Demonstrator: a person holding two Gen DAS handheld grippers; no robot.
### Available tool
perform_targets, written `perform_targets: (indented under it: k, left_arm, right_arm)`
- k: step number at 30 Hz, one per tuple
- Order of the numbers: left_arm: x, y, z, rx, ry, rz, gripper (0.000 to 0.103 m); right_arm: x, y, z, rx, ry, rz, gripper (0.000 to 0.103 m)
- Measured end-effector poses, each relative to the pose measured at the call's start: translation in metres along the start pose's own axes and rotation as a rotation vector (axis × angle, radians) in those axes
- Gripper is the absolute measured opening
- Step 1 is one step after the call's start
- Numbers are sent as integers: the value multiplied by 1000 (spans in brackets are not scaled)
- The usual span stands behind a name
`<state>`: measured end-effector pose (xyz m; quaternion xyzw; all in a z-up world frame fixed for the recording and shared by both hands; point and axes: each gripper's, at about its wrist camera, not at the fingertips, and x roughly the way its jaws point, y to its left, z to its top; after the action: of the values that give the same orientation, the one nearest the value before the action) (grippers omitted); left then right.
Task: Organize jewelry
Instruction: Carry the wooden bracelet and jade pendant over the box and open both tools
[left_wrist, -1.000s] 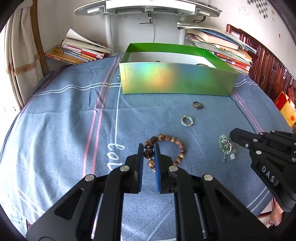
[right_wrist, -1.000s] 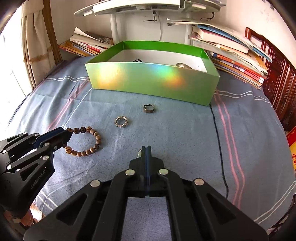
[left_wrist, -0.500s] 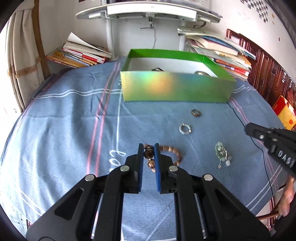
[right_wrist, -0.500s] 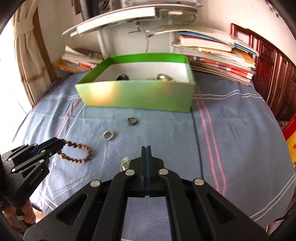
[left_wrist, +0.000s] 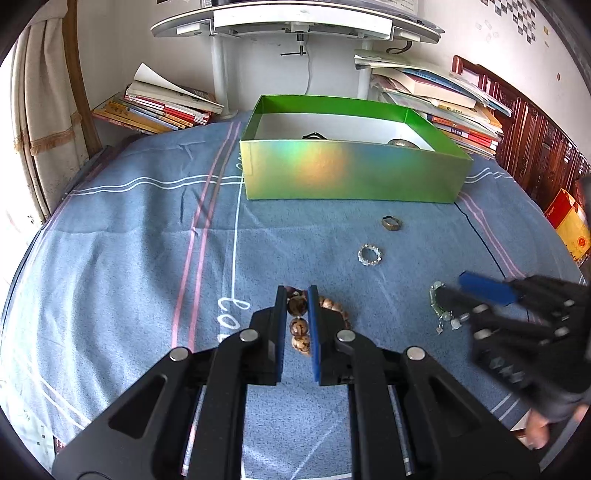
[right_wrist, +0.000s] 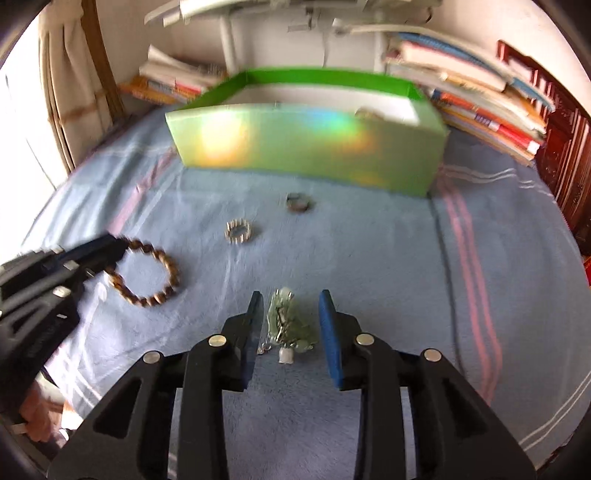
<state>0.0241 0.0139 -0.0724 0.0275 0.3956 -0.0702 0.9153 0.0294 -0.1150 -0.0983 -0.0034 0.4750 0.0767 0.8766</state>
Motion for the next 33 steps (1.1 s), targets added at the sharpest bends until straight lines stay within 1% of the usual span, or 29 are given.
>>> perform_targets:
  k: [1,2,4,7,9,12,15,17,19,22,23,26,28,30,31,32,33]
  left_arm:
    - [1,1,0,0,1,0,11]
    - [2,1,0,-2,3,1,11]
    - [3,2,0,-5,6,-1,11]
    - [3,2,6,3,3,-14,11]
    - [-1,3,15,4,-7,-33,11]
    - [-12,3,43,25,-46,-61,11]
    - [-24,1,83,57,-108,-61,11]
    - [-25,-1,110,68,-134,-56,11]
    - [-12,-2,141,64,-135,-53,11]
    - [18,0,167,54,-113,-39,11]
    - [34,2,176,42,-96,-32,11]
    - [64,2,186,52,-68,-7,11]
    - [84,3,189,51,-39,13,11]
    - [95,6,189,37,-19,5,12]
    - [98,7,188,30,-12,-1,20]
    - [97,8,185,33,-9,-6,29]
    - [93,7,181,46,-12,-13,50]
  right_arm:
    - [-1,1,-1,-6,-16,-18,18]
    - [-2,1,-1,-7,-12,-13,14]
    - [-7,-1,1,12,-13,12,11]
    - [-18,-4,10,13,-37,-7,10]
    - [-33,-8,23,14,-74,3,10]
    - [-55,-15,50,15,-142,-1,10]
    - [-81,-22,91,20,-240,-4,10]
    - [-82,-27,116,33,-268,-4,10]
    - [-69,-33,141,54,-260,13,10]
    - [-30,-41,166,90,-206,24,10]
    - [-16,-43,170,97,-190,27,10]
    - [19,-44,175,109,-136,39,10]
    - [35,-43,179,109,-113,33,10]
    - [42,-43,178,95,-110,16,11]
    - [43,-43,176,88,-104,9,15]
    - [40,-43,172,85,-102,15,23]
    - [36,-44,167,82,-108,23,26]
